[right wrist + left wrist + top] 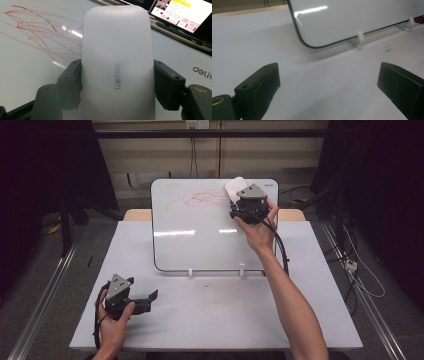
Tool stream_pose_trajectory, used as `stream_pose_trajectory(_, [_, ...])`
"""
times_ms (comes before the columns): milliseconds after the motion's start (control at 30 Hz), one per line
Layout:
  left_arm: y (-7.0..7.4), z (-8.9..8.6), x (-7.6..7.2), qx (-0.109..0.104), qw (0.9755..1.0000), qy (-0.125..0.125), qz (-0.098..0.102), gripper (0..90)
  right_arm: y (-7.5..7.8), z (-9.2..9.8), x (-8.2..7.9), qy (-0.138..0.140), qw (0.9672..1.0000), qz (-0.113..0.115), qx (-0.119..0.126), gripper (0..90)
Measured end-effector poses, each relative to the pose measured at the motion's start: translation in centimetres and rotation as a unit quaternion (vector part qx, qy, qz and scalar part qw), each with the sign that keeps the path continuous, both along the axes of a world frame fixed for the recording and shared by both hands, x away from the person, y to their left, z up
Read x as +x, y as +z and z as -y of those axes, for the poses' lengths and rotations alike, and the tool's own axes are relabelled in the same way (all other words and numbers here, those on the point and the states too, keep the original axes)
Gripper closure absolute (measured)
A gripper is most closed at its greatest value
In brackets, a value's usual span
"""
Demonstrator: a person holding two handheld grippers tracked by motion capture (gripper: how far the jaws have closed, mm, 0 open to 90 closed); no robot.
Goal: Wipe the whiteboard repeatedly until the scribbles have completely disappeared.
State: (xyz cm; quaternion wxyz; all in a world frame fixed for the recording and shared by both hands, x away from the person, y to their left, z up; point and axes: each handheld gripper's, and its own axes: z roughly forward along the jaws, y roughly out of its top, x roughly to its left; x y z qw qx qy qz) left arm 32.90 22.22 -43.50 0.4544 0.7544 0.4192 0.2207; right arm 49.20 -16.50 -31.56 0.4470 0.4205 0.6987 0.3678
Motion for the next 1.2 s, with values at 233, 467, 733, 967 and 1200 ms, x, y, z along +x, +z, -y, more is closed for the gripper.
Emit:
stream_pose_trajectory(233, [-0.1, -0.1, 0.0, -0.001, 1.0000, 0.002, -0.001, 4.4, -0.2, 0.0, 0.1, 0.000, 0.9999, 0.005, 0.011, 31.5])
stream_pose_trajectory(467, [-0.1, 0.0, 0.1, 0.002, 1.0000, 0.002, -0.003, 4.4, -0.3, -0.2, 0.0, 0.005, 1.0000, 0.003, 0.006, 31.5])
stream_pose_trajectory(733, [-0.1, 0.2, 0.2, 0.001, 1.0000, 0.002, -0.002, 4.4, -1.1, -2.1, -0.4, 0.026, 0.9996, -0.001, -0.009, 31.5])
stream_pose_trajectory(967, [-0.1, 0.1, 0.3, 0.002, 1.0000, 0.001, -0.002, 4.4, -2.2, -4.6, -1.0, 0.048, 0.9986, -0.003, -0.021, 31.5])
stream_pose_trajectory(1200, [0.0, 0.0, 0.2, 0.001, 1.0000, 0.002, 0.001, 4.4, -3.0, -6.3, -1.6, 0.060, 0.9976, -0.001, -0.033, 31.5])
